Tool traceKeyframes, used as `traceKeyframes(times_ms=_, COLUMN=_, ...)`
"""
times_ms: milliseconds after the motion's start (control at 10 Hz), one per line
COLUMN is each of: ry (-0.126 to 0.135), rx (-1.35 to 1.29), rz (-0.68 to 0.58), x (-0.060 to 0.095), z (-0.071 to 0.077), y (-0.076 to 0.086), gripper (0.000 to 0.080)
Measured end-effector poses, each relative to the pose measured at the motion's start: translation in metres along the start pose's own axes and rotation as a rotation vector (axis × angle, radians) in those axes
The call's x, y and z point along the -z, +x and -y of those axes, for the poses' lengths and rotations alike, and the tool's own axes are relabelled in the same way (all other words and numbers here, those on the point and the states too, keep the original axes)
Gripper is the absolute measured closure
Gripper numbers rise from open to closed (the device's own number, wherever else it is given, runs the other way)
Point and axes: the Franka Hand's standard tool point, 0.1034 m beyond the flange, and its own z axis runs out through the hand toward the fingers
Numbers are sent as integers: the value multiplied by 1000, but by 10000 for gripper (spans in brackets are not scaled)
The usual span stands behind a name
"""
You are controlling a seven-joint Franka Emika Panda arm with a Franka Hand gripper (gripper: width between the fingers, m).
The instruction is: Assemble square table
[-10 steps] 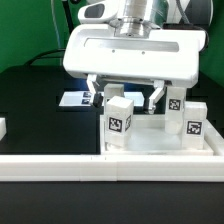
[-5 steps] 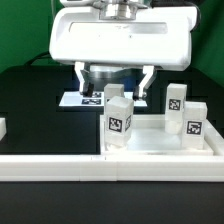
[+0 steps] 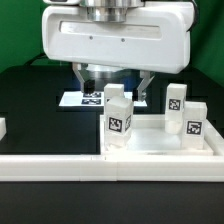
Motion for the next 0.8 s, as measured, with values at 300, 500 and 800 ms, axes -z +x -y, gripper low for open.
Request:
traceKeyframes(times_ms=300, ry=-34, rx=1, rz=-30, x=0, z=5, y=-1, gripper=150)
traceKeyframes(times_ms=500, ry=-33, rx=3, rz=-48, x=-6, z=6, y=2, gripper=150)
traceKeyframes(times_ms=800, ry=-28, rx=11, rz=-116, x=-23, z=10, y=12, gripper=150)
